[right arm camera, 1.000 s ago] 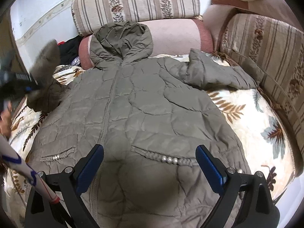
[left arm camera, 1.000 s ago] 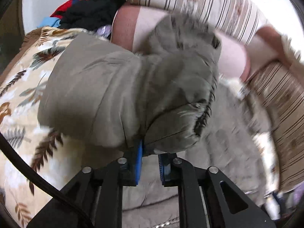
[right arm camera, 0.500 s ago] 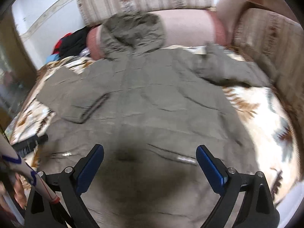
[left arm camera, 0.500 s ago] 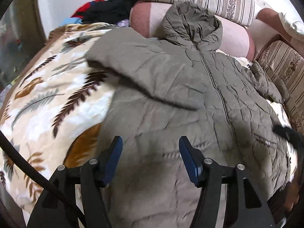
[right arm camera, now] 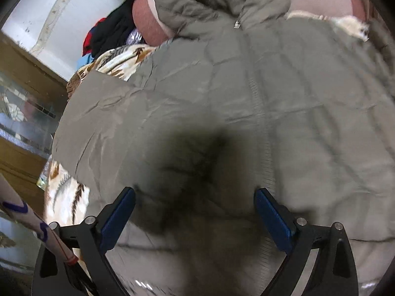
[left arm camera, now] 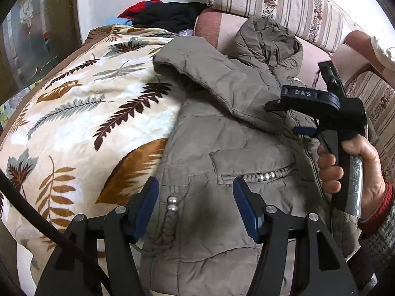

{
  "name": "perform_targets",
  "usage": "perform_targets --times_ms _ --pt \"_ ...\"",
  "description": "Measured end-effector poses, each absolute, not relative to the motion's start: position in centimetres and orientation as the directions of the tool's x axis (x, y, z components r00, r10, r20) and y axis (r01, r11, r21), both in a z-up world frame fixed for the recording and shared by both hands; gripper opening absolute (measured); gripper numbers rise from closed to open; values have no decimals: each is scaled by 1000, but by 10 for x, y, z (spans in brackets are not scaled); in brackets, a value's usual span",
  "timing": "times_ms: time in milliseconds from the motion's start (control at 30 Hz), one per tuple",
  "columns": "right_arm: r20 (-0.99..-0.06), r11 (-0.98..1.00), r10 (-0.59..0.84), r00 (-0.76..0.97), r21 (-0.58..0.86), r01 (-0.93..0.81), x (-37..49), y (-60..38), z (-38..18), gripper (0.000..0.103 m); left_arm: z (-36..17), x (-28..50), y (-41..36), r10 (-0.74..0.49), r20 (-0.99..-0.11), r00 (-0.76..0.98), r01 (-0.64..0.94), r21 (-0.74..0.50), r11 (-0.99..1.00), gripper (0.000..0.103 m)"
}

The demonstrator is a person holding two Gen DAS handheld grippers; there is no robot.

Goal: Fold large clothes
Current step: 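Grasp the other sleeve with the right tool and lift it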

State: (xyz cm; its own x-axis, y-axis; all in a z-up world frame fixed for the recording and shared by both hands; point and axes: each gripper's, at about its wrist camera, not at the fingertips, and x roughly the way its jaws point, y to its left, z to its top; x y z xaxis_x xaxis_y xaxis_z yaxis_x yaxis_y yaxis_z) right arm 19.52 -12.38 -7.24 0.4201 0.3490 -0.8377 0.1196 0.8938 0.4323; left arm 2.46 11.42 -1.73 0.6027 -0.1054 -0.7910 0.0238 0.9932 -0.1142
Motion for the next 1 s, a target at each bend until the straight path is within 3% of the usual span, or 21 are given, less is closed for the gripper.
perform_targets --times_ms 33,67,167,433,600,667,1000 --pt "-834 896 354 423 432 103 198 -119 -71 83 -19 25 115 -110 -793 600 20 -122 992 61" --pt "-834 896 367 413 436 83 201 -115 -69 53 -21 26 116 -115 -795 596 19 -130 991 61" --pt "-831 895 387 400 442 53 207 -122 -54 20 -25 26 113 -126 -803 582 24 -139 990 61" --pt "-860 957 83 504 210 202 212 -221 -6 14 -19 18 91 -162 -797 582 90 -135 987 61" --pt "-873 948 -113 474 49 316 219 -282 -13 13 -15 15 73 -171 -798 578 134 -113 984 61" --pt "-879 935 -161 448 9 354 221 -304 -21 5 -16 17 66 -173 -803 570 152 -105 983 61" --pt "-923 907 -58 380 110 407 229 -348 -76 6 -15 21 48 -126 -820 558 152 -49 987 61"
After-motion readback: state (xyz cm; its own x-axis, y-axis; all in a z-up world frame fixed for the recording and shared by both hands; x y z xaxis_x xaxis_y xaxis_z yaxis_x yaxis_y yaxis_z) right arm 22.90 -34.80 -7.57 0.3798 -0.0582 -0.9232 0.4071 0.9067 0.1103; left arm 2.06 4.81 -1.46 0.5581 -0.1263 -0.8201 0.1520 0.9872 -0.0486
